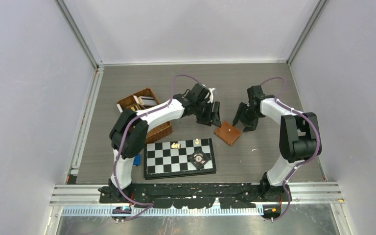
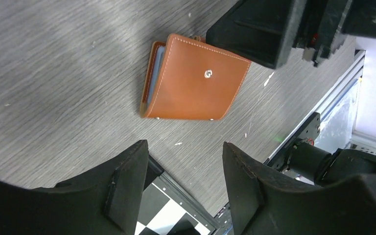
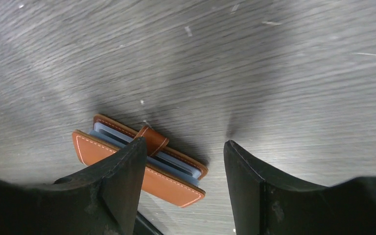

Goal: Put the credit cards into the card holder
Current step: Pick up the card holder from the center of the board, then close the card holder.

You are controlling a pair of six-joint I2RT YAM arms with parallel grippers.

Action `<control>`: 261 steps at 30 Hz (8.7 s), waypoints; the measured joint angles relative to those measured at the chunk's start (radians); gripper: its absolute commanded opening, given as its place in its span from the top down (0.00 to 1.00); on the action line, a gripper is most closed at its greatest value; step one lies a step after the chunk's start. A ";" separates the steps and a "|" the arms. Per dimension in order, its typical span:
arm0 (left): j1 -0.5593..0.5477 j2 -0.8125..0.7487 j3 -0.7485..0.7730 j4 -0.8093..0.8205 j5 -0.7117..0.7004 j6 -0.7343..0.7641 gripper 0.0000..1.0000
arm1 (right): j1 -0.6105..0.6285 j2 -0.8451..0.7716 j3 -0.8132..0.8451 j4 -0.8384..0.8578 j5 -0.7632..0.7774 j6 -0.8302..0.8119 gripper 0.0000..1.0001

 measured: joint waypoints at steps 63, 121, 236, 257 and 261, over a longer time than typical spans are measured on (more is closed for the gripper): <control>-0.169 0.200 0.042 0.113 -0.064 -0.243 0.43 | -0.028 -0.433 -0.380 0.111 -0.033 0.130 0.45; -0.005 0.152 -0.047 0.167 0.001 -0.103 0.40 | -0.021 -0.238 -0.461 0.582 -0.253 0.289 1.00; 0.129 -0.415 -0.515 0.893 0.462 -0.416 1.00 | -0.048 -0.629 -0.282 0.576 -0.816 0.232 0.33; 0.172 -0.556 -0.472 0.423 0.182 -0.192 1.00 | -0.103 -0.642 -0.280 0.320 -0.518 0.216 0.39; 0.147 -0.549 -0.447 0.343 0.118 -0.154 1.00 | -0.008 -0.645 -0.197 0.315 -0.455 0.264 0.44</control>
